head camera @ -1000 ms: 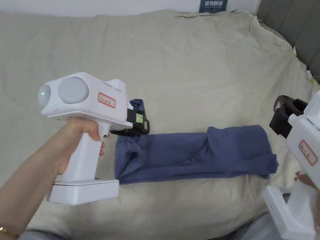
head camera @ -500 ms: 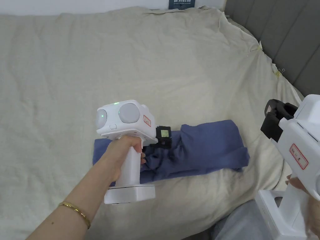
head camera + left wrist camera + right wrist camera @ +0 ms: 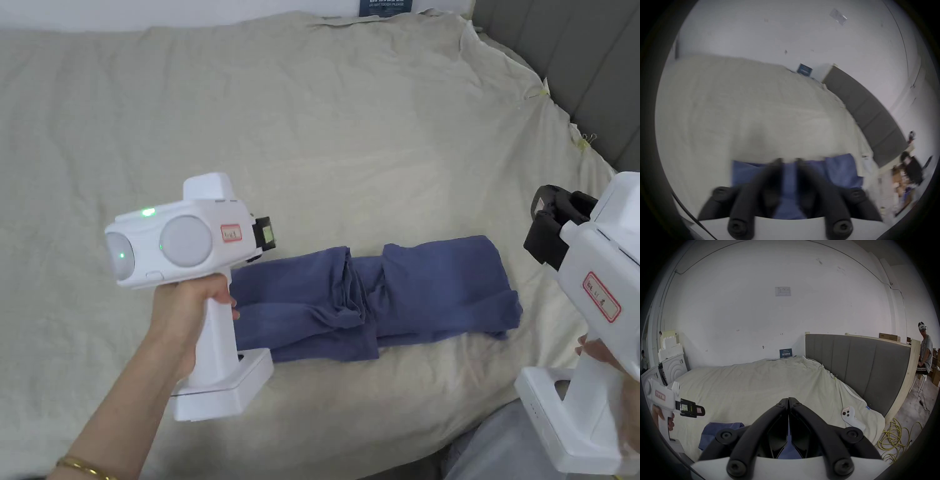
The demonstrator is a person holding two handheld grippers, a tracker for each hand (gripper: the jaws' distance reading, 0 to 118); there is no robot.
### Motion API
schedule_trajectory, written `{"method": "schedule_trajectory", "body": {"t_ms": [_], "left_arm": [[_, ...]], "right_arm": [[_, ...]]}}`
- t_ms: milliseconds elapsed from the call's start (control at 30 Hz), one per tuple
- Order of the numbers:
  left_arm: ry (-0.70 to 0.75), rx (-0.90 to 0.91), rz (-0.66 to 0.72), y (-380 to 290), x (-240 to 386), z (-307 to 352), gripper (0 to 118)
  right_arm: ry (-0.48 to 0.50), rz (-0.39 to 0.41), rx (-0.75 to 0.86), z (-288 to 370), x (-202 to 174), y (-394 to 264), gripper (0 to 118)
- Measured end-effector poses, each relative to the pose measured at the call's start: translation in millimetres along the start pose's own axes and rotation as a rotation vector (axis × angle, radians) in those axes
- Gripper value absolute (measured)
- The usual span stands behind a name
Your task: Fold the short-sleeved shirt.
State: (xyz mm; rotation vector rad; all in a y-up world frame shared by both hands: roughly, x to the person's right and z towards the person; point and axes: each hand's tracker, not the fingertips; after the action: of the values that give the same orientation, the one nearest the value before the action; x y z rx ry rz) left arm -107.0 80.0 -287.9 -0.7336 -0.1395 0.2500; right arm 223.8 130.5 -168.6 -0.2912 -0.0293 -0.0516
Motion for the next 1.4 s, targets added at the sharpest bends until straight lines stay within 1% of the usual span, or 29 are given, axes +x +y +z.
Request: {"method": "schedule_trajectory", "body": {"t_ms": [100, 167, 300, 333, 400, 433, 467, 533, 567, 700, 733, 800, 833, 933, 967, 1067, 1100, 1200, 1267, 1333, 1400], "left_arm": [[-0.013, 0.004, -0.003, -24.1, -0.9, -2.0, 0], [0.009, 0.009, -0.027, -39.3, 0.8, -9.2, 0], [0.030, 0.010, -0.072, -71.8, 22.6, -21.9, 0], [0.006, 0.017, -0.124, -80.3, 31.1, -25.7, 0], [0.011, 0.000, -0.249, -96.9, 52.0, -36.7, 0], [-0.005, -0.008, -0.276, -100.3, 60.8, -39.9, 0], [-0.018, -0.036, -0.277, -105.9, 68.4, -45.7, 0], [-0.062, -0.074, -0.212, -115.4, 80.9, -53.5, 0], [-0.073, -0.076, -0.204, -118.0, 86.3, -55.4, 0], [-0.025, -0.042, -0.339, -136.0, 112.6, -66.5, 0], [-0.028, -0.038, -0.347, -135.9, 116.5, -66.3, 0], [-0.056, -0.037, -0.322, -130.1, 120.0, -65.2, 0], [-0.102, -0.047, -0.311, -127.5, 121.3, -65.9, 0], [-0.180, -0.076, -0.393, -127.9, 138.0, -62.7, 0], [-0.203, -0.083, -0.378, -123.4, 141.5, -55.4, 0], [-0.301, -0.043, -0.196, -92.4, 132.9, -35.9, 0], [-0.317, -0.002, -0.170, -80.5, 127.1, -24.3, 0], [-0.278, 0.076, -0.158, -40.2, 101.7, -5.1, 0], [-0.261, 0.117, -0.119, -17.9, 75.6, 3.8, 0], [-0.259, 0.124, -0.061, 4.9, 44.6, 13.7, 0], [-0.243, 0.122, -0.041, 17.9, 18.5, 20.6, 0]], "right_arm": [[0.010, 0.005, -0.004, -0.2, -3.2, -1.5, 0], [0.014, 0.007, -0.009, -0.5, -4.5, -3.1, 0], [0.016, 0.007, -0.020, 0.0, -3.9, -7.0, 0], [0.015, 0.007, -0.023, 0.0, -3.4, -8.2, 0], [0.009, 0.009, -0.032, 0.7, -0.8, -10.7, 0], [0.008, 0.009, -0.036, 1.4, 0.9, -11.7, 0], [0.005, 0.010, -0.041, 2.1, 2.5, -12.6, 0], [-0.004, 0.014, -0.049, 3.0, 6.8, -14.4, 0], [-0.007, 0.015, -0.052, 3.6, 8.7, -15.2, 0], [-0.020, 0.011, -0.062, 5.8, 15.4, -16.8, 0], [-0.023, 0.010, -0.063, 6.2, 16.4, -17.1, 0], [-0.026, 0.008, -0.065, 6.0, 18.1, -17.2, 0], [-0.025, 0.005, -0.067, 5.7, 18.7, -17.1, 0], [-0.026, 0.000, -0.066, 5.7, 18.8, -16.8, 0], [-0.028, -0.004, -0.065, 6.0, 18.7, -16.7, 0], [-0.025, -0.013, -0.061, 7.2, 18.0, -16.0, 0], [-0.024, -0.013, -0.062, 6.8, 17.3, -15.6, 0], [-0.009, -0.015, -0.059, 5.8, 12.9, -13.7, 0], [0.001, -0.013, -0.054, 5.0, 8.0, -13.3, 0], [0.015, -0.014, -0.051, 3.7, 3.4, -12.3, 0], [0.021, -0.017, -0.045, 2.1, -1.5, -11.6, 0]]}}
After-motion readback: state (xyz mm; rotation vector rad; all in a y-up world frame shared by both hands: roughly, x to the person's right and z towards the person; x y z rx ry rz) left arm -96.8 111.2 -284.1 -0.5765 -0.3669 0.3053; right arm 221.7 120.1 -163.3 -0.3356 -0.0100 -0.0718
